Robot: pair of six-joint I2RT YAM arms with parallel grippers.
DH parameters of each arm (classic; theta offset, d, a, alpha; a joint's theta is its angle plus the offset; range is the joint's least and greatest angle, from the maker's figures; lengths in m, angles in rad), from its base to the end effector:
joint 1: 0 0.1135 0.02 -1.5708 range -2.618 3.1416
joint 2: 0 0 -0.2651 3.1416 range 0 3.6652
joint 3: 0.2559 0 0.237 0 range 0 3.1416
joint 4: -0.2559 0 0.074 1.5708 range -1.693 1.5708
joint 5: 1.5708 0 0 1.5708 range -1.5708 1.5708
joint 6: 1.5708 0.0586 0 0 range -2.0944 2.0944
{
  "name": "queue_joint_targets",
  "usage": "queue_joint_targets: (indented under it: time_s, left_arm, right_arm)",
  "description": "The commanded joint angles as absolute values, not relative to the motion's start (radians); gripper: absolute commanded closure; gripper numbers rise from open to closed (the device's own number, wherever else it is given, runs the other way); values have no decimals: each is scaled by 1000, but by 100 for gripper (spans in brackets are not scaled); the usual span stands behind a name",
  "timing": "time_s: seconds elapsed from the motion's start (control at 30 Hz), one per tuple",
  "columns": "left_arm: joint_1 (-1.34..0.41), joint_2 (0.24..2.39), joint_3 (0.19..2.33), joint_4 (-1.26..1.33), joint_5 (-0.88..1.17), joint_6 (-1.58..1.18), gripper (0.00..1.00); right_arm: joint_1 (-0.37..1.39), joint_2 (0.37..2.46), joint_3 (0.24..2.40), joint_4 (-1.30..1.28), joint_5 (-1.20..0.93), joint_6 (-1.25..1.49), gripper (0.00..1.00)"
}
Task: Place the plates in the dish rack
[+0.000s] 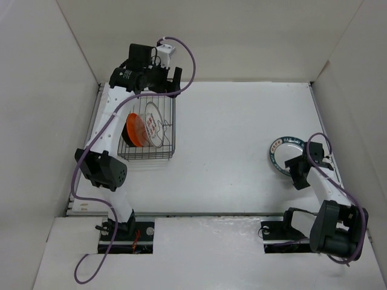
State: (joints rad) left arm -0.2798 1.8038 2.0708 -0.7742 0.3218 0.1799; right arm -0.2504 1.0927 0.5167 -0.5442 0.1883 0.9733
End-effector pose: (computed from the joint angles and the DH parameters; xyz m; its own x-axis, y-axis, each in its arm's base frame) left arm 0.3792 -0.1282 0.4268 -0.3649 0.2815 -0.8875 0.6027 0.7979 0.0053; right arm 0.1719 -0.0553 0.1559 -0.2241 0.8956 -0.3843 0.9024 0.3396 0.2653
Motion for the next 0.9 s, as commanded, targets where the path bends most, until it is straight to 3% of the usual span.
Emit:
queue_joint_targets:
  time_s: [0.0,0.33,0.43,0.5,0.63,0.87]
  left_arm:
    - [-276,1795,2129,-753,333,195,0]
    - [-276,1795,2138,-744,333,204,0]
    - [-276,1795,2138,-744,333,204,0]
    - [-276,1804,2138,-744,333,204,0]
    - [-276,1804,2138,-744,333,204,0]
    - [-267,1825,2129,-744,333,213,0]
  right_arm:
    - [-256,1127,560,-495,227,988,23]
    - [-256,1204,560,-439,238,977,43]
    - [-256,1230,560,-430,238,977,53]
    - [-256,1241,560,-419,229,977,63]
    - [-256,1273,560,-387,219,977,100]
    - [-256,1313,581,-356,209,968,100]
